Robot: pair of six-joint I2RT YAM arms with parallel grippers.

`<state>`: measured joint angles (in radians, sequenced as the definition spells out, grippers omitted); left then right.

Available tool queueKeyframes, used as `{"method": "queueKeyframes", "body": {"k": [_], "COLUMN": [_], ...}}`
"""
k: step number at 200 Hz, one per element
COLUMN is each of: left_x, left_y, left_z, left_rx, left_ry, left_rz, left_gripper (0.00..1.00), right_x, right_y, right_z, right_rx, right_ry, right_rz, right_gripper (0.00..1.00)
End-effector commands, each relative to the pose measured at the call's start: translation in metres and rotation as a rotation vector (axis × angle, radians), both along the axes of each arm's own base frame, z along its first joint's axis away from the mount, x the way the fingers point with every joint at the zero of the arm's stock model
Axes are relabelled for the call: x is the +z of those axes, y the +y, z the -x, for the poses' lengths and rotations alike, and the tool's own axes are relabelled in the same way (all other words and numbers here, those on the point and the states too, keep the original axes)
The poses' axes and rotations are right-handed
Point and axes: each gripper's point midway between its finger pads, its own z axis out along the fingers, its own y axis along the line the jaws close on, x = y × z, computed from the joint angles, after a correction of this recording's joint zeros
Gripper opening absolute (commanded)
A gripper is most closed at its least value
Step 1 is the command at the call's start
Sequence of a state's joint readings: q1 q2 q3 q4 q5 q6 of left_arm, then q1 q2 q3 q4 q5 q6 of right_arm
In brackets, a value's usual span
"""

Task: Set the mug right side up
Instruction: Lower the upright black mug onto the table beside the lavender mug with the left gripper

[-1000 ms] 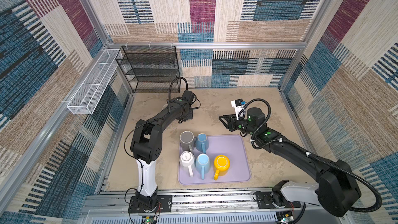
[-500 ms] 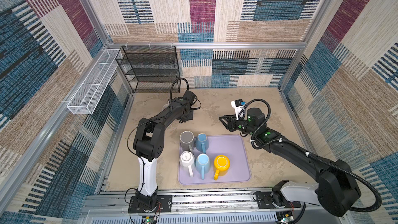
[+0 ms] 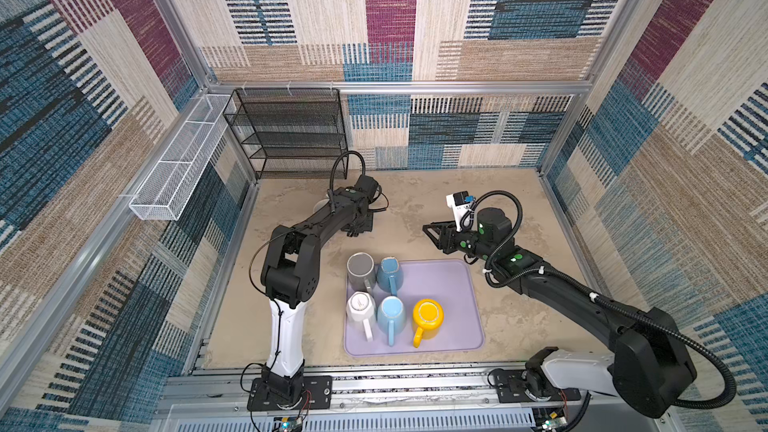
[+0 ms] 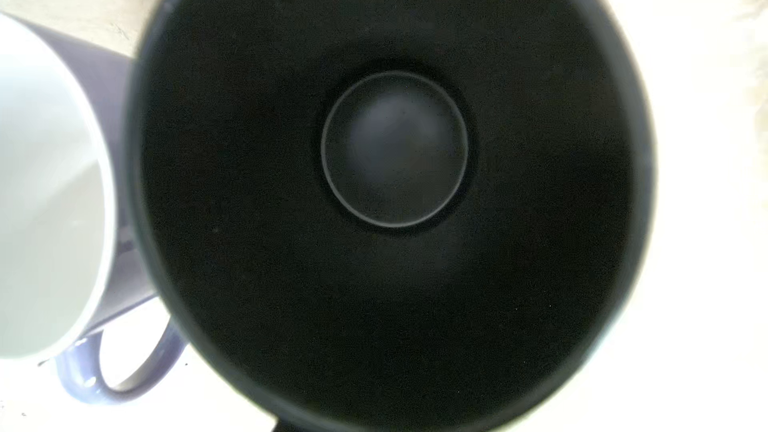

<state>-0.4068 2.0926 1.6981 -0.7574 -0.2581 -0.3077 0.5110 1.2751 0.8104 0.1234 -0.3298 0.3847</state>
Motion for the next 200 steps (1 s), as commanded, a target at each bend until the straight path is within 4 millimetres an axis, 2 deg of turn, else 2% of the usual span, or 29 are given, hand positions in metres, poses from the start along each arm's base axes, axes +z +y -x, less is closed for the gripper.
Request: {"method": "queueKeyframes", "body": {"k": [1,60,116,147,175,200], "left_x": [0.003,0.0,0.003,0.005,0.008,0.013], "left_y": [0.002,0.001,0.002,0.002,0.001,0.003], "left_z": [-0.005,-0.005,-0.006,-0.005,-0.005,-0.005], "left_rx": [-0.007,-0.007,-0.006,-0.005,-0.006,-0.003], "left_ry": [-0.013,0.002,-0.005,-0.01,-0.015,-0.026], "left_rz": [-0.019,-0.024,-0.023,-0.022,-0.019,-0.018], "left_gripper": [0.0,0.0,0.15,0.19,0.27,0.28], "right_x": [0.002,0.002,0.002,0.003,0.003,0.003], "right_y": [0.0,-0.001,-0.002,-0.003,-0.004,-0.004], "right_z": [0.0,0.0,0.001,0.001,0.002,0.002], "right_rx": [0.0,0.0,-0.003,-0.007,-0.01,-0.008], "right_ry": [-0.016,-0.015,-0.016,-0.019,-0.019,-0.021], "right_rz": [0.001,0.005,0.007,0.007,0.009,0.008], "right_gripper": [0.4,0.41,0.41,0.41,0.41,0.42]}}
